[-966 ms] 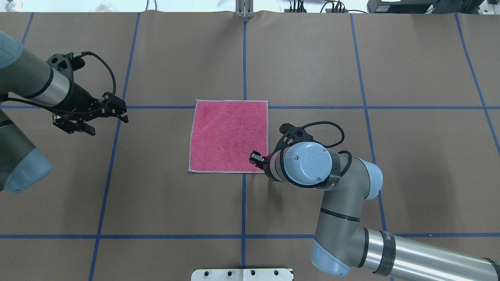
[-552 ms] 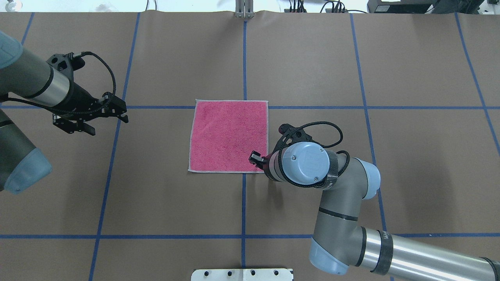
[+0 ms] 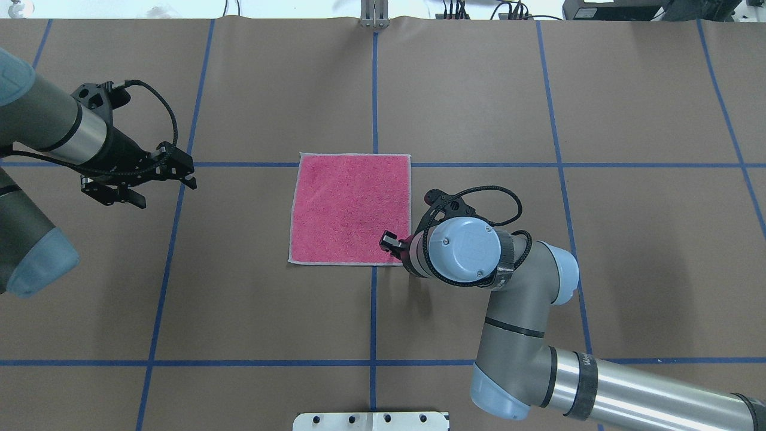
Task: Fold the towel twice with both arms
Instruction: 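Lower the right gripper and pinch the near towel corner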
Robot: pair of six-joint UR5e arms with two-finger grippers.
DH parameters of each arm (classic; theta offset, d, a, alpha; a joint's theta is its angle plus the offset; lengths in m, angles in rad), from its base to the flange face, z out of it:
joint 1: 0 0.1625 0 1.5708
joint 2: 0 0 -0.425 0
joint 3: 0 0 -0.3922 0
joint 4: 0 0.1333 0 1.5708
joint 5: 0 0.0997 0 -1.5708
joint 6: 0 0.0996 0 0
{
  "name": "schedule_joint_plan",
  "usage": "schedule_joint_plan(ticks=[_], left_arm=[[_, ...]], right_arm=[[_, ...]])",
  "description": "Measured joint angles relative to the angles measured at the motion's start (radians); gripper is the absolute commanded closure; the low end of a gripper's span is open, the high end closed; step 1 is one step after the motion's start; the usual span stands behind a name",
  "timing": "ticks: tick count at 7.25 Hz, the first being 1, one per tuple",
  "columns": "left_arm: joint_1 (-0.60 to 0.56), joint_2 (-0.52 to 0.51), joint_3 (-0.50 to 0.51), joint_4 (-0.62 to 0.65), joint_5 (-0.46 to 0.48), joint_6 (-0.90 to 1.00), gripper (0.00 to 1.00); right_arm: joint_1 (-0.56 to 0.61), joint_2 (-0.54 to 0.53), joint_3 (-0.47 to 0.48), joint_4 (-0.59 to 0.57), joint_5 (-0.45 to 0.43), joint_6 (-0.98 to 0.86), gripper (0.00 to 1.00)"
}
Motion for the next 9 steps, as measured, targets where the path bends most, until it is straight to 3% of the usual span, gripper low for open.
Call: schedule_joint_plan(ticks=[1, 2, 9], left_arm=[[0.0, 0.0, 0.0, 0.0, 0.0, -0.001, 0.0], [0.0, 0.0, 0.0, 0.0, 0.0, -0.001, 0.0], [0.0, 0.0, 0.0, 0.001, 0.0, -0.001, 0.0]], right_arm=[[0.0, 0.001, -0.003, 0.0, 0.001, 0.001, 0.46], [0.0, 0.001, -0.004, 0.0, 0.001, 0.002, 0.53], [0.0, -0.001, -0.006, 0.001, 0.001, 0.012, 0.53]])
